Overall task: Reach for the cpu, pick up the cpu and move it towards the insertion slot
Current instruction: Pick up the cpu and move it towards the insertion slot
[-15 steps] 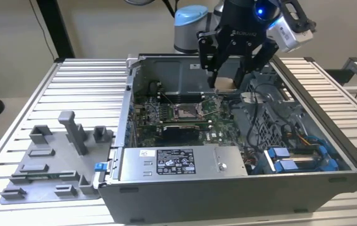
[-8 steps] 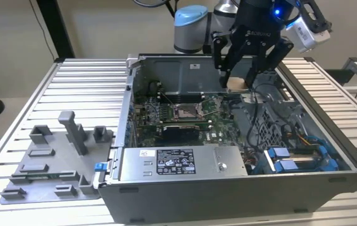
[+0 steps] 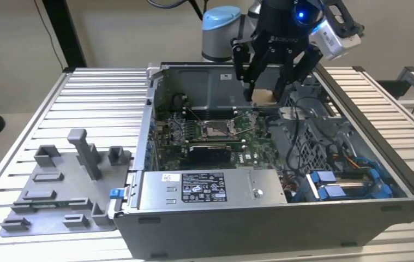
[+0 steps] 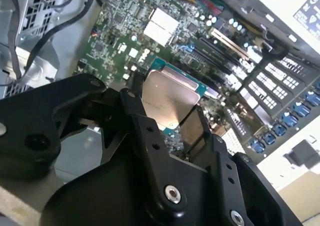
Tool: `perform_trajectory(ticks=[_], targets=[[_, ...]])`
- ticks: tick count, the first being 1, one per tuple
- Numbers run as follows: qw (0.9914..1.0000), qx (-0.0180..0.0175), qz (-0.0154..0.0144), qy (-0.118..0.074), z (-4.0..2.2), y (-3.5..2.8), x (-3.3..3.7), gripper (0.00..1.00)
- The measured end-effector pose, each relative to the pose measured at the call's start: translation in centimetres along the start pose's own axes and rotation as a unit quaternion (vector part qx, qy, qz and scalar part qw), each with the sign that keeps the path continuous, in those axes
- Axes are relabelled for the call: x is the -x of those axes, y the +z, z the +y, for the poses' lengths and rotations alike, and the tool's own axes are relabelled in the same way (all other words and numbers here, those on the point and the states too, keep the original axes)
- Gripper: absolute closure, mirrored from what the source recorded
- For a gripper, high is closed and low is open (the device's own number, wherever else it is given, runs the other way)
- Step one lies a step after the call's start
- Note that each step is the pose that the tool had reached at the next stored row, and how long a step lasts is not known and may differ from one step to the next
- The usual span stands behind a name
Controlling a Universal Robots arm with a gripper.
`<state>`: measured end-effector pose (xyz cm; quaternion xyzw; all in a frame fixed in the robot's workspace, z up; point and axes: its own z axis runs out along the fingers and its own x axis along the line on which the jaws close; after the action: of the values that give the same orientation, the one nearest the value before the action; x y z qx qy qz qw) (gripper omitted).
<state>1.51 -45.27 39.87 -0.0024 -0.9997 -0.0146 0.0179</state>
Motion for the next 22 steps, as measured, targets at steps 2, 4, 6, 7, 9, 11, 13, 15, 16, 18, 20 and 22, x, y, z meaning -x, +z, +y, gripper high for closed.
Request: perform_trajectory(ticks=[2, 4, 6, 7, 9, 11, 13, 15, 16, 18, 20, 22], targets=[[1.00000, -0.0006, -0.0005, 0.000, 0.40, 0.06, -0.02, 1.00], [1.00000, -0.0009, -0.0010, 0.000, 0.65, 0.08, -0.06, 1.00], [1.00000, -0.0008, -0.0012, 0.000, 0.67, 0.08, -0.07, 1.00], [1.00000, -0.0008, -0.0012, 0.000, 0.67, 0.08, -0.07, 1.00], [1.00000, -0.0008, -0.0012, 0.000, 0.67, 0.08, -0.07, 1.00], [1.00000, -0.0008, -0.0013, 0.000, 0.67, 0.08, -0.07, 1.00], [1.00000, -0.0008, -0.0013, 0.000, 0.69, 0.08, -0.08, 1.00], [1.00000, -0.0008, -0.0013, 0.000, 0.98, 0.09, -0.11, 1.00], [1.00000, -0.0008, -0.0013, 0.000, 1.14, 0.10, -0.12, 1.00], [1.00000, -0.0008, -0.0015, 0.000, 1.57, 0.11, -0.20, 1.00], [1.00000, -0.0008, -0.0016, 0.000, 2.11, 0.14, -0.29, 1.00], [1.00000, -0.0008, -0.0016, 0.000, 2.71, 0.17, -0.41, 1.00]])
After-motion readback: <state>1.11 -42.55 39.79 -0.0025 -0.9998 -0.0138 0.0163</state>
